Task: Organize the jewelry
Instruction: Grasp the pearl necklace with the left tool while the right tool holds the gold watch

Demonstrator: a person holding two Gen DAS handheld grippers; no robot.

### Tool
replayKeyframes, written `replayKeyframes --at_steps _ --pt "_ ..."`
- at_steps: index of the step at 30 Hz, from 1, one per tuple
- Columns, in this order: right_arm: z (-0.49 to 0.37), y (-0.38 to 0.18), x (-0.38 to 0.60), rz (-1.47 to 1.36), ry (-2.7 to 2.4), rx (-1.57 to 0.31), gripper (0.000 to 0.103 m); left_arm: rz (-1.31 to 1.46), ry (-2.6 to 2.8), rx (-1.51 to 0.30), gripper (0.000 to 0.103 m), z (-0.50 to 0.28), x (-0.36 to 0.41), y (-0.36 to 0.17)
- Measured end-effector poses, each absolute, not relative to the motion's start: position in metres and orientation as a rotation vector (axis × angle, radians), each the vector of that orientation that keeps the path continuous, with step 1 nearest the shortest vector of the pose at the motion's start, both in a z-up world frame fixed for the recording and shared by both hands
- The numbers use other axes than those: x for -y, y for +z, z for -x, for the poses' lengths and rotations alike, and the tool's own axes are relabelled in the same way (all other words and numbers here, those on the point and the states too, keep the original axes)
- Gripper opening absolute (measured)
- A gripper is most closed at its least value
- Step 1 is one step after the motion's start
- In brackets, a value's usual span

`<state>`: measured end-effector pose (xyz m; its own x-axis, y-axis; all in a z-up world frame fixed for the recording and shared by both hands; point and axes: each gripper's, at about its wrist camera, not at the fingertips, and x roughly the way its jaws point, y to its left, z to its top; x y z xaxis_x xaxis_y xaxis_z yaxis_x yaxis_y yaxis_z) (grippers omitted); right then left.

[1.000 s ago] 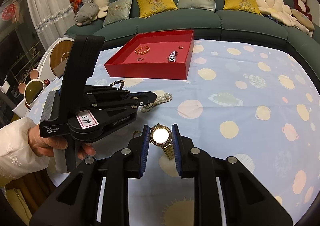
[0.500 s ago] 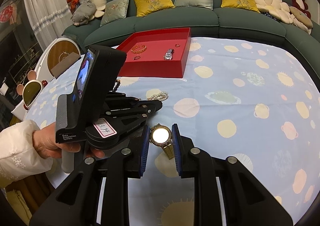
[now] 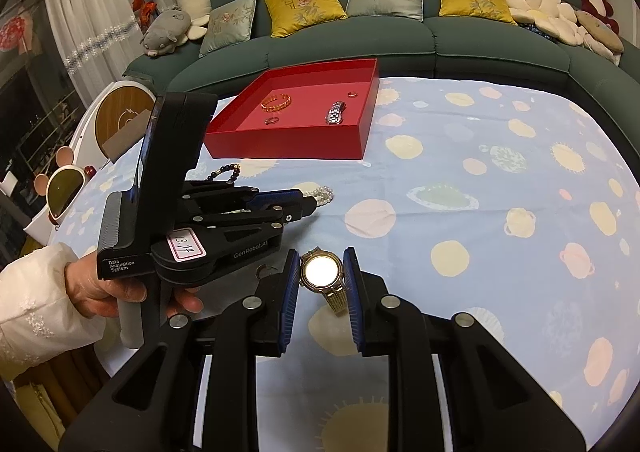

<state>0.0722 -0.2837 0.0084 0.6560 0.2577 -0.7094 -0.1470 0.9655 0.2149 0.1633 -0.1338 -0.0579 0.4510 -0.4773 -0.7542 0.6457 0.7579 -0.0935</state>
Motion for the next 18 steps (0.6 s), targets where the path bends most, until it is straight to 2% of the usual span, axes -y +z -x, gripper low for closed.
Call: replayKeyframes --at_steps 2,3,10,16,18 --pt "-0.073 0.008 0.284 -0.146 0.229 -0.825 0.022 -0.234 -0.681 -0.834 0.041 -0.164 0.135 -0.057" --pt "-0.073 0.008 0.284 -0.147 0.230 -0.825 0.022 -0.243 -0.671 -0.824 0.042 -0.164 0.135 -0.057" --pt "-0.075 0.006 0.285 -0.151 0.230 -0.830 0.022 -0.212 -0.641 -0.767 0.043 -0.177 0.123 -0.046" --pt "-0.078 0.004 0.284 -0.153 0.237 -0.839 0.022 -0.226 -0.650 -0.857 0.043 -0.193 0.123 -0.066" --pt "-0.078 0.004 0.284 -0.154 0.238 -0.841 0.022 -0.250 -0.666 -0.885 0.039 -0.192 0.127 -0.073"
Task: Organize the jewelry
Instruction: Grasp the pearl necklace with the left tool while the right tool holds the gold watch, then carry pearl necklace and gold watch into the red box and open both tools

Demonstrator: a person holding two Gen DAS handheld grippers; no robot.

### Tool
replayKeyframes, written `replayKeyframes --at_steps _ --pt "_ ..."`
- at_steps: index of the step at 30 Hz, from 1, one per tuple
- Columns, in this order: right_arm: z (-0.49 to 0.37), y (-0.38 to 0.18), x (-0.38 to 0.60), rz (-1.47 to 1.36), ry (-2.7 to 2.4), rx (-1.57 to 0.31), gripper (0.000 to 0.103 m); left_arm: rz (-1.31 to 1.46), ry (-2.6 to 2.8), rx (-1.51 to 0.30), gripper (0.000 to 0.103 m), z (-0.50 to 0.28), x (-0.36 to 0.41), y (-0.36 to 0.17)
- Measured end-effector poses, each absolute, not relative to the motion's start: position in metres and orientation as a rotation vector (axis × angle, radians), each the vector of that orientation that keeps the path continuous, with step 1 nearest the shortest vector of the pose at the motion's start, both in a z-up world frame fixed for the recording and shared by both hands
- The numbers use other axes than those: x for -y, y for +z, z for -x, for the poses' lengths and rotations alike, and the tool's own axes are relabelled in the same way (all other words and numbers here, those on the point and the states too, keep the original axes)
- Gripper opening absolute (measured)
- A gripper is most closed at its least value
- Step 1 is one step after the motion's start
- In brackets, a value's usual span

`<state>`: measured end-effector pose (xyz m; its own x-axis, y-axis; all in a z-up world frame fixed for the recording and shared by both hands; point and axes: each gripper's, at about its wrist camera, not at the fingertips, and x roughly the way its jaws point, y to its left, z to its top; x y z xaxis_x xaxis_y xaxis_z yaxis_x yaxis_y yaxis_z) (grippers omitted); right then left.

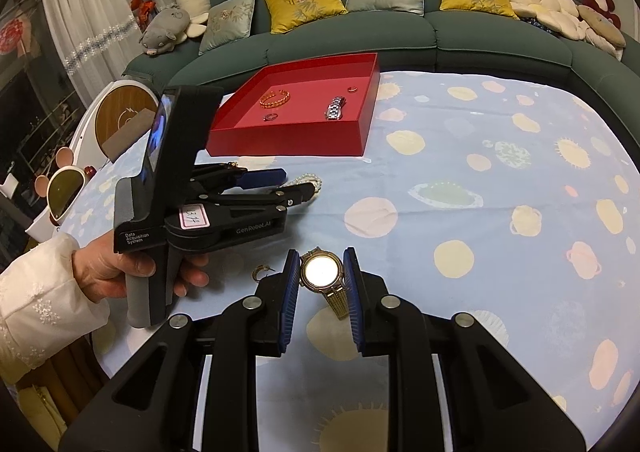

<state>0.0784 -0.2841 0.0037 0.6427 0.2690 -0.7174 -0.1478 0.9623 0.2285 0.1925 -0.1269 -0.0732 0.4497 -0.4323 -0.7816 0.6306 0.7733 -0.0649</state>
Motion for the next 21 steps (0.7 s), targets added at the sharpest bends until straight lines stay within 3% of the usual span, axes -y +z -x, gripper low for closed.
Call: replayKeyframes --at_steps 3,4,13,21 --pt "-0.080 0.003 0.284 -0.155 0.238 -0.844 0.022 -0.258 -0.671 -0.874 0.025 -0.191 0.128 -0.074" --pt "-0.080 0.002 0.284 -0.154 0.239 -0.845 0.022 -0.252 -0.677 -0.879 0.014 -0.191 0.127 -0.074" --pt "-0.083 0.008 0.278 -0.151 0.250 -0.830 0.022 -0.243 -0.684 -0.877 0.012 -0.175 0.120 -0.067" --pt "-0.087 0.042 0.267 -0.148 0.269 -0.740 0.022 -0.151 -0.666 -0.789 0.012 -0.155 0.087 0.004"
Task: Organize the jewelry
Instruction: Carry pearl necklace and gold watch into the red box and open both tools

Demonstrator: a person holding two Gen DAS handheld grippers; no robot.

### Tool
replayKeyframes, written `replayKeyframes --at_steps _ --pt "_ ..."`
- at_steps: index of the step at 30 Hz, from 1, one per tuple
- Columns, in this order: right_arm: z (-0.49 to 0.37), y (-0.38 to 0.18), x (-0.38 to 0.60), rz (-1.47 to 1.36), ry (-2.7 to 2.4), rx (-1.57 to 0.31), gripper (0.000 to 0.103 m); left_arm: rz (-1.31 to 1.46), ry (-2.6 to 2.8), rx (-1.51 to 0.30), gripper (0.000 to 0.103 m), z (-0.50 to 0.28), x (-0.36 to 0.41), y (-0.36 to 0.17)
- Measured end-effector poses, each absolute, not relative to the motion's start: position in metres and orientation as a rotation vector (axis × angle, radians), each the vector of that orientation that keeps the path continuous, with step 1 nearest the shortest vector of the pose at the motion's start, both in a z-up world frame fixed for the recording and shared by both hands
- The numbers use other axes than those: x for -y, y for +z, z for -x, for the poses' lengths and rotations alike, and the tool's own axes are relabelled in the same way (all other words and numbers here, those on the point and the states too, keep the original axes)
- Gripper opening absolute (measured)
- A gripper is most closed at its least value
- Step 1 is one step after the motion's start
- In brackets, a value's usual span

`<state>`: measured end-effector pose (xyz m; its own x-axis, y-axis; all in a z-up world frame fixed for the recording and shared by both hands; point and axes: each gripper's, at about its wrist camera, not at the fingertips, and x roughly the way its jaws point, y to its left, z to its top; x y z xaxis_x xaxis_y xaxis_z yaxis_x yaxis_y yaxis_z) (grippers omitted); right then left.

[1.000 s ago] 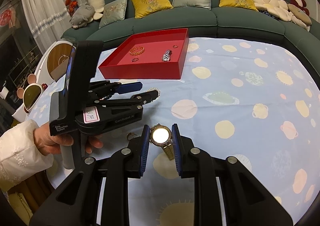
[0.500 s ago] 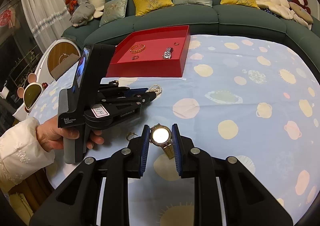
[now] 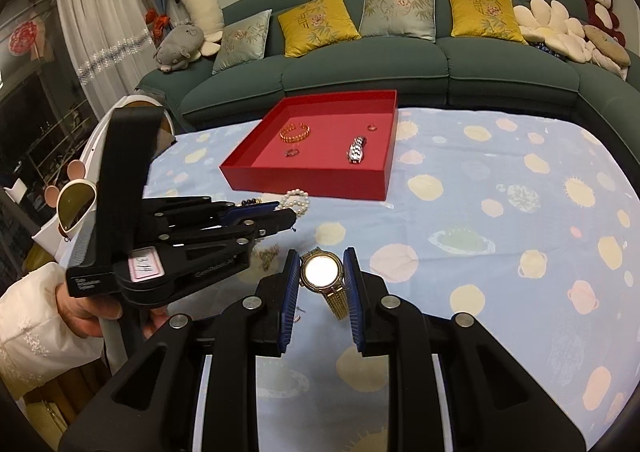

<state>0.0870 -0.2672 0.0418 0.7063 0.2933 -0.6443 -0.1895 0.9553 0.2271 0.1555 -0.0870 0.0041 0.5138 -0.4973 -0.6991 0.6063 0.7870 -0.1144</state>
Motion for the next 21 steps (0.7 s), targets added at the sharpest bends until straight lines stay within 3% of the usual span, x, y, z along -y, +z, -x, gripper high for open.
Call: replayKeyframes --at_steps 6,11,16,21 --pt "-0.111 0.093 0.256 -0.155 0.302 -0.638 0.022 -0.123 -0.618 -0.670 0.012 -0.162 0.056 0.078" --pt "-0.150 0.129 0.245 -0.161 0.318 -0.559 0.022 -0.101 -0.575 -0.622 0.012 -0.189 0.041 0.110" --pt "-0.201 0.123 0.238 -0.184 0.306 -0.564 0.022 -0.060 -0.532 -0.651 0.012 -0.236 0.038 0.092" --pt "-0.246 0.080 0.234 -0.187 0.282 -0.665 0.022 -0.045 -0.489 -0.729 0.012 -0.273 0.038 0.051"
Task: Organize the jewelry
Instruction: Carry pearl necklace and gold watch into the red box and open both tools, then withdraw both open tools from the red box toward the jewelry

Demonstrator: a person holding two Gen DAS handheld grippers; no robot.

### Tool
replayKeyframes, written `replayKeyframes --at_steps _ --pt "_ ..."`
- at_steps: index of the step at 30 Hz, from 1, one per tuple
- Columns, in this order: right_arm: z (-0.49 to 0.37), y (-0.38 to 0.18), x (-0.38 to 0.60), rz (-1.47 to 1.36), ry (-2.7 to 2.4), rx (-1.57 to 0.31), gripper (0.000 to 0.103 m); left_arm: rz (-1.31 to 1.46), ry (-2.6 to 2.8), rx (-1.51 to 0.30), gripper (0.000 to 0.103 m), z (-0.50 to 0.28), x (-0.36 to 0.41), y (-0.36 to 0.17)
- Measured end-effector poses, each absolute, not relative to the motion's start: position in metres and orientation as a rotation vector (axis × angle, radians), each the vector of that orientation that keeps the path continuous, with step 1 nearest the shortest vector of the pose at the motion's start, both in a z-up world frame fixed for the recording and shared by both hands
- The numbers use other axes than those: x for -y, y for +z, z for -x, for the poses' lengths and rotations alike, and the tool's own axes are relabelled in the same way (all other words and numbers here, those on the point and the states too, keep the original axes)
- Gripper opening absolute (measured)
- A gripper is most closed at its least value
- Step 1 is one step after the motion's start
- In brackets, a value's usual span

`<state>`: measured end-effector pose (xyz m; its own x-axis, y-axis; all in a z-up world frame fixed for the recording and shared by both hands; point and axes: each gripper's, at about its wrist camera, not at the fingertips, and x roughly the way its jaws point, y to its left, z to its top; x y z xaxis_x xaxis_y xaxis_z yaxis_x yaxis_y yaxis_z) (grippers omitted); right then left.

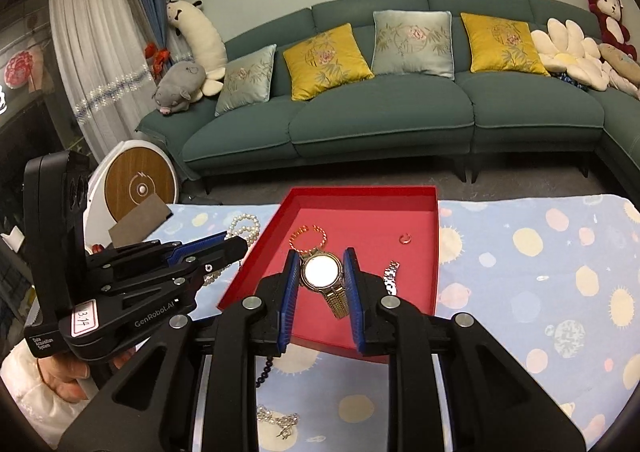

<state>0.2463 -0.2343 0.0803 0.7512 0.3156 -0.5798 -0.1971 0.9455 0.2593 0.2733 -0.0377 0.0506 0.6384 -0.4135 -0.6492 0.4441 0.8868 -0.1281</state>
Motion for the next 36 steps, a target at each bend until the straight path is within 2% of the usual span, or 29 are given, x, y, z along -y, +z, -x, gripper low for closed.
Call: replayKeyframes --at_steps 11,22,24,26,27,33,36 --pt "-0.283 0.012 0.232 -0.160 0.237 -0.821 0.022 -0.074 -0.424 -0.837 0.012 -0.300 0.030 -0.009" --pt "-0.292 -0.012 0.222 -0.108 0.236 -0.875 0.022 -0.077 -0.402 -0.886 0.013 -0.302 0.029 -0.033" --pt "-0.292 -0.012 0.223 -0.111 0.230 -0.874 0.023 -0.078 -0.392 -0.888 0.019 -0.300 0.029 -0.034" --pt "-0.291 -0.006 0.225 -0.114 0.231 -0.854 0.024 -0.081 -0.386 -0.871 0.034 -0.299 0.028 -0.030" --pt "-0.290 -0.003 0.227 -0.116 0.227 -0.839 0.024 -0.084 -0.378 -0.857 0.037 -0.297 0.028 -0.027" --pt "-0.263 0.049 0.241 -0.145 0.216 -0.680 0.028 0.015 -0.362 -0.724 0.038 -0.282 0.005 0.036" --pt "-0.236 0.080 0.249 -0.167 0.223 -0.601 0.033 0.061 -0.339 -0.674 0.038 -0.265 -0.008 0.065"
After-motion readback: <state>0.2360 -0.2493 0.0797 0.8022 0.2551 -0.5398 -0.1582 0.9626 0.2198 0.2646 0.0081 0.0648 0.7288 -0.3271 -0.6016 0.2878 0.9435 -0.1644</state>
